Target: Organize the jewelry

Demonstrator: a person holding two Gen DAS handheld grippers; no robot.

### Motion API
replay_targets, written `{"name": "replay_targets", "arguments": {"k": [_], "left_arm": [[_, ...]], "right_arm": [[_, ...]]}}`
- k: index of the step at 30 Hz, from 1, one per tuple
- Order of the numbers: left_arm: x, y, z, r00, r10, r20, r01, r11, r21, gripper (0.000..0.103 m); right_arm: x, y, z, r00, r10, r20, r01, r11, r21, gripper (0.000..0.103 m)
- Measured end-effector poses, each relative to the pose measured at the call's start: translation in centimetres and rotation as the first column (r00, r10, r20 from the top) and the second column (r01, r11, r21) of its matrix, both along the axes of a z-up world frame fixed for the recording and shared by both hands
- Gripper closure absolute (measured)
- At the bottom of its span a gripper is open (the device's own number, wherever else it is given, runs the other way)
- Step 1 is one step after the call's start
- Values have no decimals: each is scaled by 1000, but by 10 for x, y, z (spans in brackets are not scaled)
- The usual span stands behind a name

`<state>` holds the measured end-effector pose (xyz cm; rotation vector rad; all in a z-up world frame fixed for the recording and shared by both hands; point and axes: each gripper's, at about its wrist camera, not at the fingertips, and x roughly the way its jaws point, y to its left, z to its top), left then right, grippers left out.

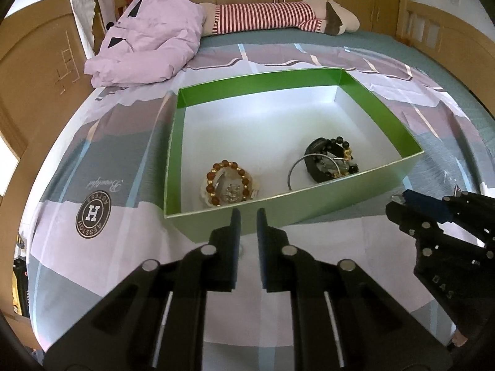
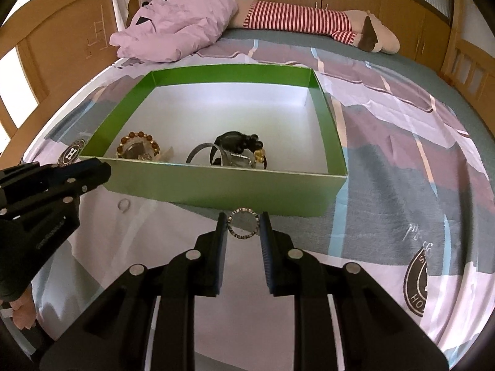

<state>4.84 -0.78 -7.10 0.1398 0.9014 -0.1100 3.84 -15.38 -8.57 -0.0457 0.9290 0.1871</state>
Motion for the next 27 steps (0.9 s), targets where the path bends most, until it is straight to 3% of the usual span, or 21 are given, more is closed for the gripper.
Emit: {"name": "replay_targets", "arguments": {"k": [3, 8, 11, 16, 19, 22, 27], "left_arm": [[0, -3, -5, 999, -23, -36, 23, 1000, -15, 93], [4, -3, -24, 985, -54, -161, 44, 997, -65, 93], [11, 14, -29, 970, -64, -233, 27, 987, -157, 91], [20, 51, -31, 949, -44, -311, -50, 956, -289, 88], [23, 55, -33, 938, -64, -342, -53, 945, -323, 82], [24, 55, -38, 921, -105, -374, -47, 925, -376, 81], [26, 76, -30, 921, -109, -374, -86, 880, -468, 80]], "right_arm": [[1, 0, -3, 1000, -3, -11, 3, 1000, -9, 82], [3, -3, -9, 999, -21, -41, 20, 1000, -18, 82], [5, -7, -13, 997, -33, -63, 32, 999, -10, 82], [5, -17, -10, 995, -61, -74, 61, 998, 1, 82], [4, -23, -10, 994, -68, -85, 69, 998, 4, 82], [2, -28, -11, 993, -75, -95, 76, 997, 7, 82], [-2, -35, -4, 993, -75, -86, 78, 996, 38, 82]]}}
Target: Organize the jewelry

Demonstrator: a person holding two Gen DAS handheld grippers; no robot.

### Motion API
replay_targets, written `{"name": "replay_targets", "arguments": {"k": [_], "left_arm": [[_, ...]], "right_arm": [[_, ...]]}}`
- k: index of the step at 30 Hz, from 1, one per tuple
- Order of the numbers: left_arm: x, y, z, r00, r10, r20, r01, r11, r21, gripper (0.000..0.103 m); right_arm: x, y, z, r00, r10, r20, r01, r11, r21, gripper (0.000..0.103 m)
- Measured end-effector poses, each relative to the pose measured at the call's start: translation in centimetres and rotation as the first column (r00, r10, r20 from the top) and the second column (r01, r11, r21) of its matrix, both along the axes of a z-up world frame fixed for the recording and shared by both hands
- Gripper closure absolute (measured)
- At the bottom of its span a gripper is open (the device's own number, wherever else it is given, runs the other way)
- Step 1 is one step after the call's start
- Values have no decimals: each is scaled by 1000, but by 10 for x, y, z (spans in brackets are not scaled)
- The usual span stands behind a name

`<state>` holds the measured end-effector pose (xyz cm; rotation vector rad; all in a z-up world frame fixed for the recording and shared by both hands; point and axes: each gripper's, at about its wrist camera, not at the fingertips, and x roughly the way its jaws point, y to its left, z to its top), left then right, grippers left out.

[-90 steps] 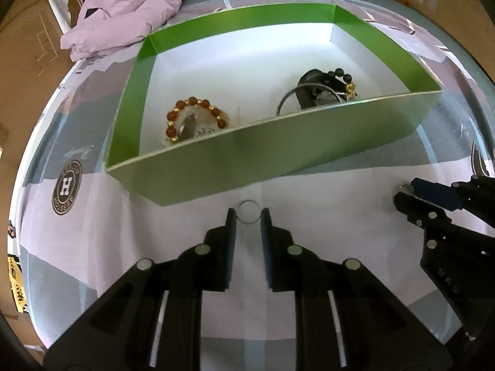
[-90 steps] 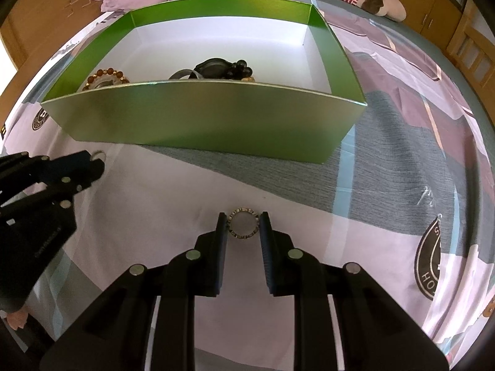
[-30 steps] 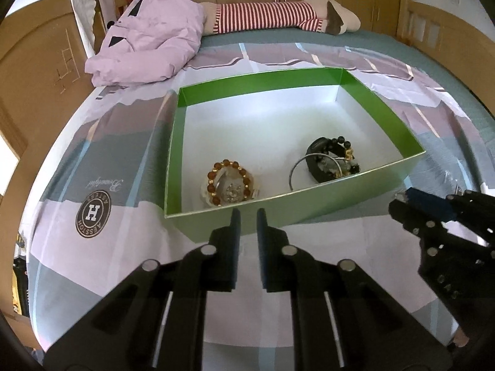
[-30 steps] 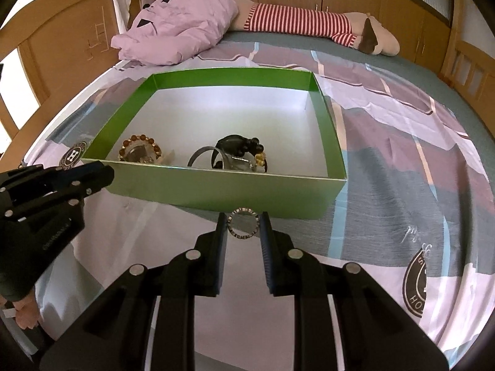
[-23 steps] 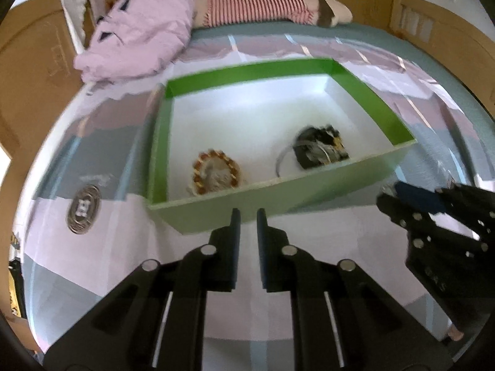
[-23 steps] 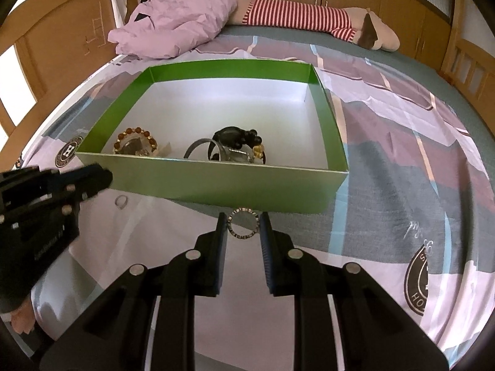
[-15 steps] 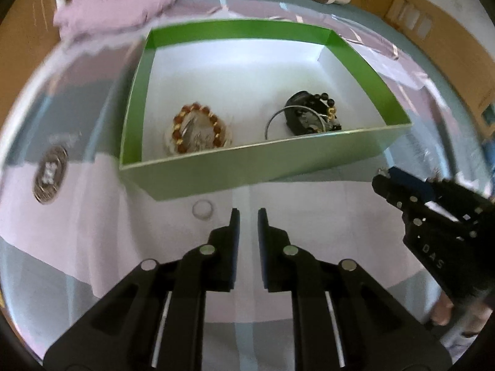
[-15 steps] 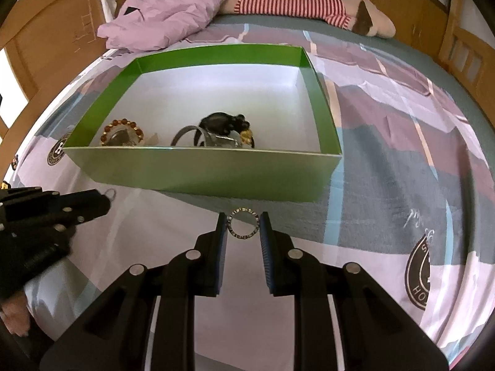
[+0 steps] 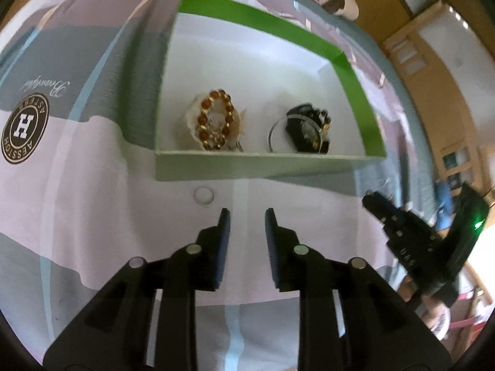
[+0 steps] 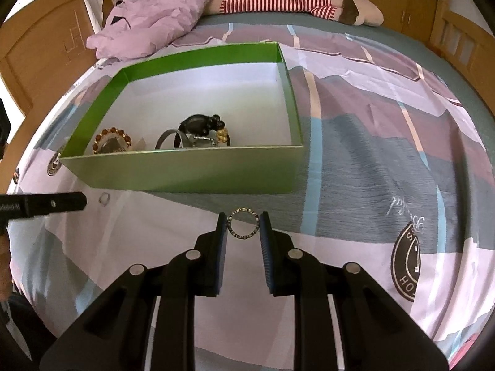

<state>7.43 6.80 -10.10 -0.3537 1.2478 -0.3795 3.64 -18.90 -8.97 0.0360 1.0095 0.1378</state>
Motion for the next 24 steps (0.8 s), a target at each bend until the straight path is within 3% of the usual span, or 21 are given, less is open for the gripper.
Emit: {"name": "replay_targets", "arguments": {"k": [4, 6, 9, 12, 16, 19, 24], "left_arm": [[-1, 5, 4, 1000, 2, 2, -2, 1000, -29, 77], [-1, -1, 4, 1000, 5, 13, -5, 1000, 11, 73], [2, -14, -10, 1000, 10, 21, -13, 992, 128, 69], [8, -28, -29, 999, 17, 33, -25, 960, 278, 69], [12, -42, -38, 997, 6, 77, -36, 924, 381, 69], [13, -44, -36, 996, 9, 91, -43, 919, 391, 86], [11, -39, -20, 994, 34, 108, -67, 943, 327, 86]], "right_arm": [[-1, 0, 0, 1000, 14, -4, -14, 1000, 5, 82], [-2, 2, -1, 1000, 19, -8, -19, 1000, 3, 82], [-1, 4, -2, 1000, 24, -12, -24, 1000, 3, 82], [0, 8, -4, 999, 32, -19, -32, 999, 4, 82], [-1, 16, -7, 998, 56, -24, -56, 998, -7, 82], [-2, 19, -9, 998, 64, -29, -65, 998, -11, 82], [-1, 21, -6, 997, 69, -23, -69, 998, -1, 82]]}}
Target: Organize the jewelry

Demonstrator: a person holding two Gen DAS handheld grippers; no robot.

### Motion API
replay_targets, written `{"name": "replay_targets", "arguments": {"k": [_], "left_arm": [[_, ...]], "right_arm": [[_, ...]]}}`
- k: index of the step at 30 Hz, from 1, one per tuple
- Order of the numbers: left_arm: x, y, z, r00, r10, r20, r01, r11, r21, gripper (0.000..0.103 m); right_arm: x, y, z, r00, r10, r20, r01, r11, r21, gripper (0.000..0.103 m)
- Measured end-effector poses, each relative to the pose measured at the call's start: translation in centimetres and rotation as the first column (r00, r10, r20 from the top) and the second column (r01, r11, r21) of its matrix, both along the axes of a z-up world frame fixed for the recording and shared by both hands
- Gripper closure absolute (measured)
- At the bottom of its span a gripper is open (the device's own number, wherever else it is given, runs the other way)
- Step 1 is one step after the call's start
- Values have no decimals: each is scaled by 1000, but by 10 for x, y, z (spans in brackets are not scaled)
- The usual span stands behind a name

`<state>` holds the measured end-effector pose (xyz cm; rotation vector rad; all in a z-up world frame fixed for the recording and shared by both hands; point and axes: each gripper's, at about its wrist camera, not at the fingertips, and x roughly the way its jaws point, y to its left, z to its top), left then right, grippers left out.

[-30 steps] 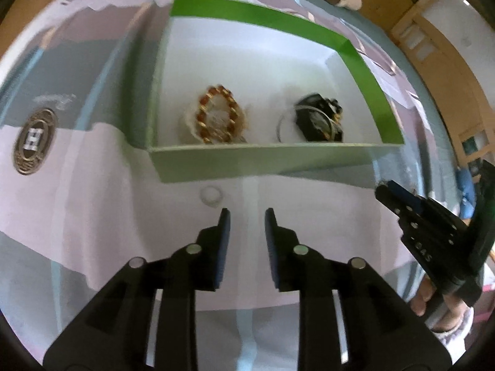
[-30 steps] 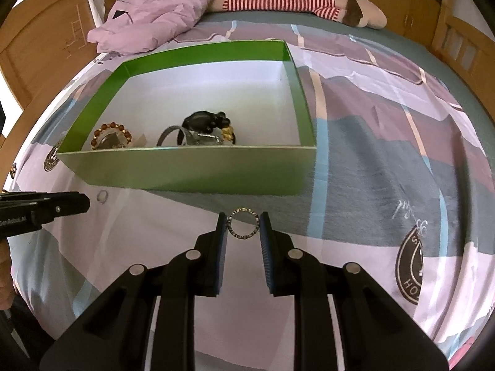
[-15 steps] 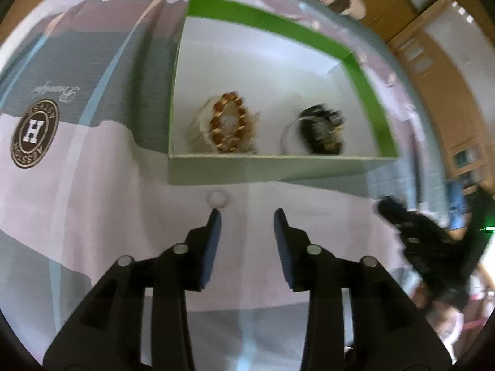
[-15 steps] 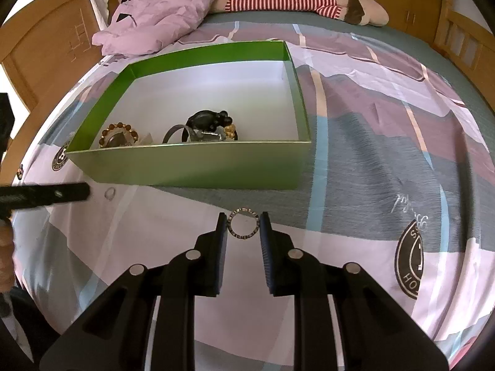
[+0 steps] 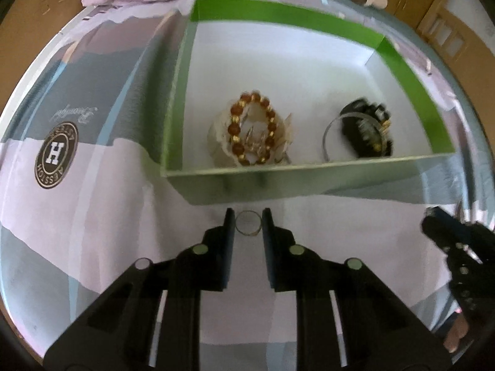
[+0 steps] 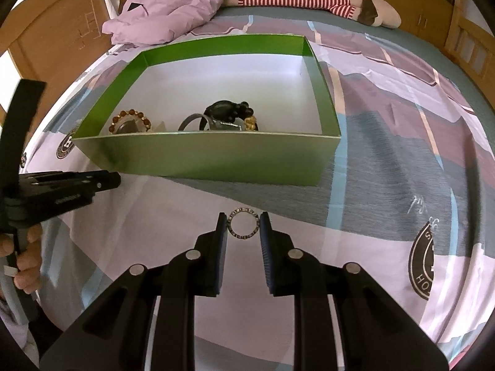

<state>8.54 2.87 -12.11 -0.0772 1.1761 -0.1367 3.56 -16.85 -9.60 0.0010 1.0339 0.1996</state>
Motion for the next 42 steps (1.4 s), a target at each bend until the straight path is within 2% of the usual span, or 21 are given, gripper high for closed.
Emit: {"name": "replay_targets", "arguments": {"k": [5, 7, 17, 20, 22, 25, 28, 38, 42], "left_arm": [[-15, 7, 28, 996, 1, 93, -1, 1000, -10, 86], [-20, 7, 35, 992, -2, 128, 1, 1000, 7, 86], [-37, -5, 58, 973, -51, 223, 42, 998, 47, 86], [-43, -8, 69, 956, -66, 286, 50, 997, 63, 86], [-48, -9, 78, 935, -68, 348, 49, 997, 63, 86], [-49, -5, 90, 917, -45, 397, 44, 999, 13, 86], [-47, 0, 95, 907, -16, 420, 20, 1000, -5, 86], [-18, -1, 103, 871, 29, 490, -84, 992, 90, 86], [-2, 3, 89, 892, 49, 449, -96, 992, 82, 86]], "right_arm": [[1, 6, 0, 1000, 11, 4, -11, 1000, 1, 82], [2, 10, 1, 1000, 16, 7, -16, 1000, -2, 82], [5, 18, 5, 999, 24, 32, -25, 1000, 2, 82], [3, 21, 12, 997, 34, 67, -36, 999, 28, 82], [0, 20, 25, 992, 36, 121, -44, 997, 64, 82], [-3, 18, 45, 980, 25, 197, -48, 993, 111, 82], [-1, 15, 60, 970, 1, 244, -37, 989, 145, 82], [34, 24, 78, 962, 2, 273, -32, 994, 107, 82], [57, 23, 75, 956, -16, 294, -19, 993, 115, 82]]}}
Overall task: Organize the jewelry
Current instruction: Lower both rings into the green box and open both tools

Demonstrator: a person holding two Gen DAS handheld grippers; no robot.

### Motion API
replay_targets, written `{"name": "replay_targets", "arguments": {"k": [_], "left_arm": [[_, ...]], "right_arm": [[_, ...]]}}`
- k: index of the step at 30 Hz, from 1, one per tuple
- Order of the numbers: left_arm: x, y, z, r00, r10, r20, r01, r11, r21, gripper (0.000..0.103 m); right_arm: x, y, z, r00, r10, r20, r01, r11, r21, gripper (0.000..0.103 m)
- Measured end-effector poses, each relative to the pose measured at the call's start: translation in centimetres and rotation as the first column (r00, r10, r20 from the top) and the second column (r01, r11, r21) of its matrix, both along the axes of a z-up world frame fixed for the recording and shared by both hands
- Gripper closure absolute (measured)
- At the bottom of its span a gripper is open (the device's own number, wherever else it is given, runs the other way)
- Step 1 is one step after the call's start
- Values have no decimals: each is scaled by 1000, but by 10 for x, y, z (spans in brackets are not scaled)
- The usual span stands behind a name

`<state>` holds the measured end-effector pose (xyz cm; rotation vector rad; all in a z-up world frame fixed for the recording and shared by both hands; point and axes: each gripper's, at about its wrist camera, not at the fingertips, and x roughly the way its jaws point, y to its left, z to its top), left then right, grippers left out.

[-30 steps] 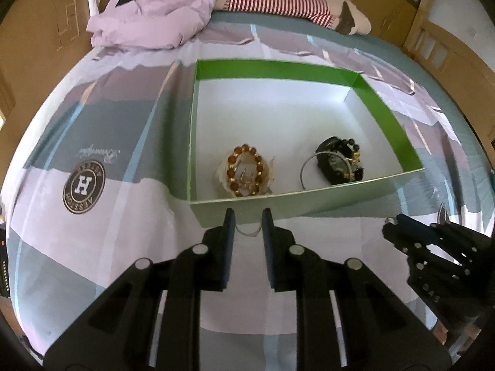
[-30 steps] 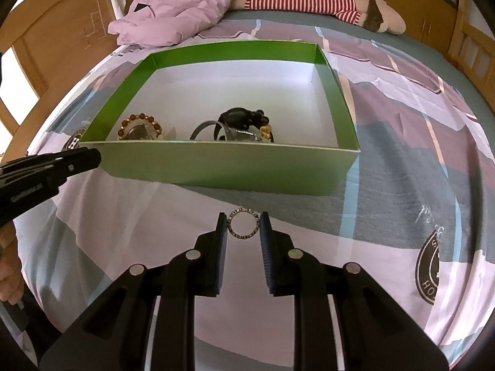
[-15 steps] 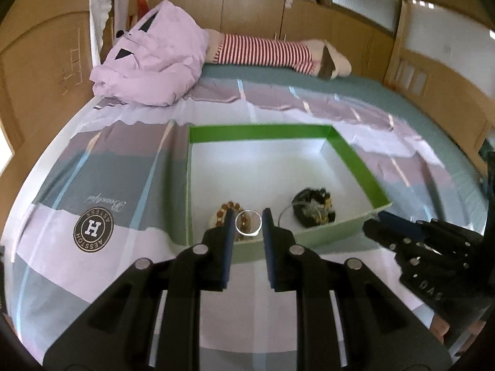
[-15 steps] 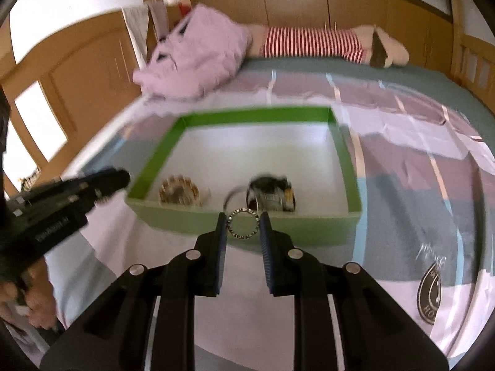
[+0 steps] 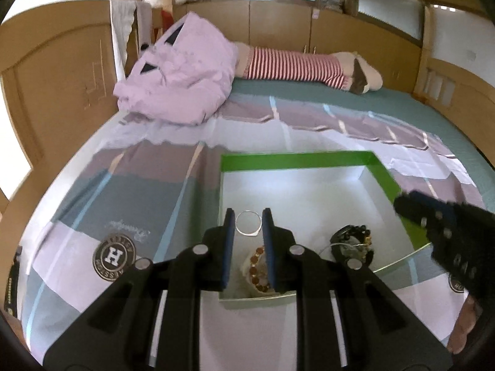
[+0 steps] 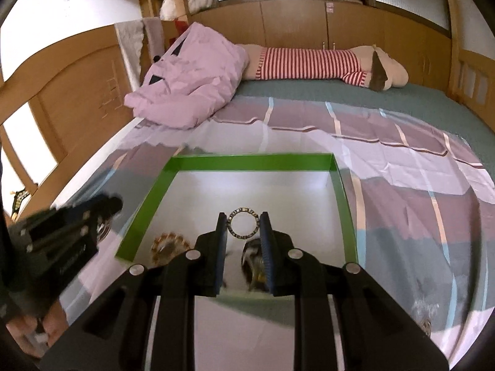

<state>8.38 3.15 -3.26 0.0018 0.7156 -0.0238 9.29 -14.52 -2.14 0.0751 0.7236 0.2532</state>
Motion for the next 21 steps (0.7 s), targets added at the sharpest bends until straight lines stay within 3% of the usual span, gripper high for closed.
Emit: {"name": "replay_targets", "arguments": {"k": [3, 6, 15, 17, 18, 20, 21], "left_arm": [[10, -3, -15, 999, 0, -39, 1, 1000, 22, 86], [22, -6, -26, 998, -1, -70, 1, 1000, 7, 86], [40, -10, -49, 987, 7, -159, -8, 1000, -3, 86], [41, -9, -51, 985, 7, -173, -8, 1000, -3, 80], [41, -9, -51, 985, 7, -174, -8, 1000, -2, 75], [38, -10, -47, 987, 11, -163, -11, 1000, 0, 49], [36, -10, -44, 988, 7, -154, -8, 1000, -2, 48]], "right_arm": [[15, -6, -20, 998, -37, -51, 38, 999, 25, 82], [22, -11, -44, 992, -76, -102, 76, 997, -11, 82], [31, -13, -56, 988, -91, -127, 89, 996, -21, 82], [31, -12, -60, 986, -88, -142, 85, 996, -26, 82], [30, -11, -61, 986, -90, -143, 86, 996, -29, 78], [28, -11, -58, 987, -94, -128, 91, 995, -26, 56], [26, -11, -55, 989, -103, -108, 101, 995, -23, 40]]}}
